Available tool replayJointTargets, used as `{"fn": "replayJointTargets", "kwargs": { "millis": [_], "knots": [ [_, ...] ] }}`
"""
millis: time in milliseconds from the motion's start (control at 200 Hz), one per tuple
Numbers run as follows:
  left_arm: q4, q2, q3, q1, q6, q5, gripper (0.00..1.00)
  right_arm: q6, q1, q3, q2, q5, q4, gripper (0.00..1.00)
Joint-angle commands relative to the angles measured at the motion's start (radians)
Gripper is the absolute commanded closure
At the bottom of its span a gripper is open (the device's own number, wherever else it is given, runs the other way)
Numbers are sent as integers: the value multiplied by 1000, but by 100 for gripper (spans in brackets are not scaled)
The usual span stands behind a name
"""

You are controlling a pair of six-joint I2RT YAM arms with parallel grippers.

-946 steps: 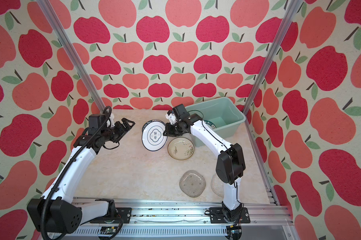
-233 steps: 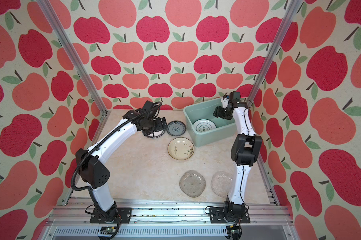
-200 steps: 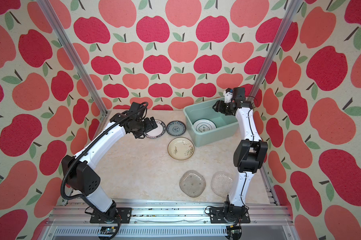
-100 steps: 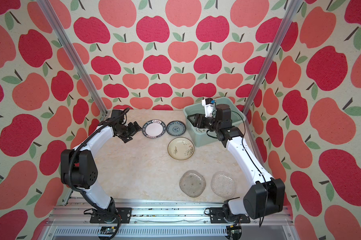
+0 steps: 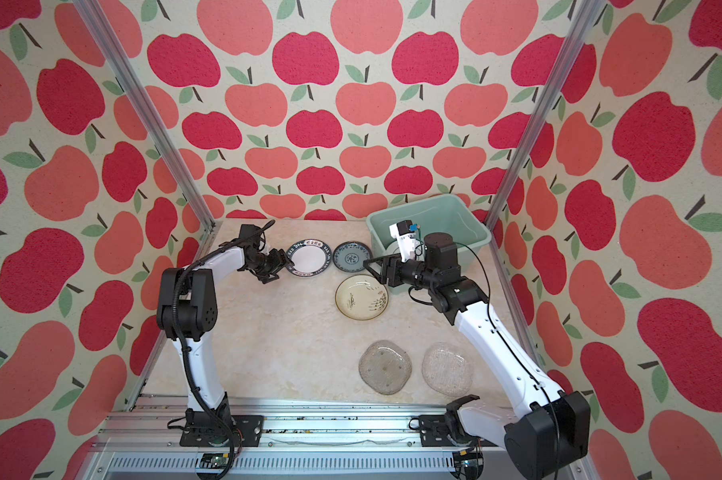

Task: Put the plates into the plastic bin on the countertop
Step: 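Push the small HAO SHI HAO WEI plate with the left gripper while right gripper withdraws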

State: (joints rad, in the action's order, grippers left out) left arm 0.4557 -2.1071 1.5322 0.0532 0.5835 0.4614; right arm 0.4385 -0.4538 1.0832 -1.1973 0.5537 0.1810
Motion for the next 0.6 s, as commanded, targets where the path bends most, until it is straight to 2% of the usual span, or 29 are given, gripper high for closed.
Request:
{"fn": "replayJointTargets", "kwargs": {
  "millis": [0,595],
  "knots": [
    [-72,-43,16,-12,35,28,26,-11,-15,7,-26,19,1,42],
    [-173,-156,5,-10,123,11,63,-17,-20,50,-62,-18,43,45]
  ]
}}
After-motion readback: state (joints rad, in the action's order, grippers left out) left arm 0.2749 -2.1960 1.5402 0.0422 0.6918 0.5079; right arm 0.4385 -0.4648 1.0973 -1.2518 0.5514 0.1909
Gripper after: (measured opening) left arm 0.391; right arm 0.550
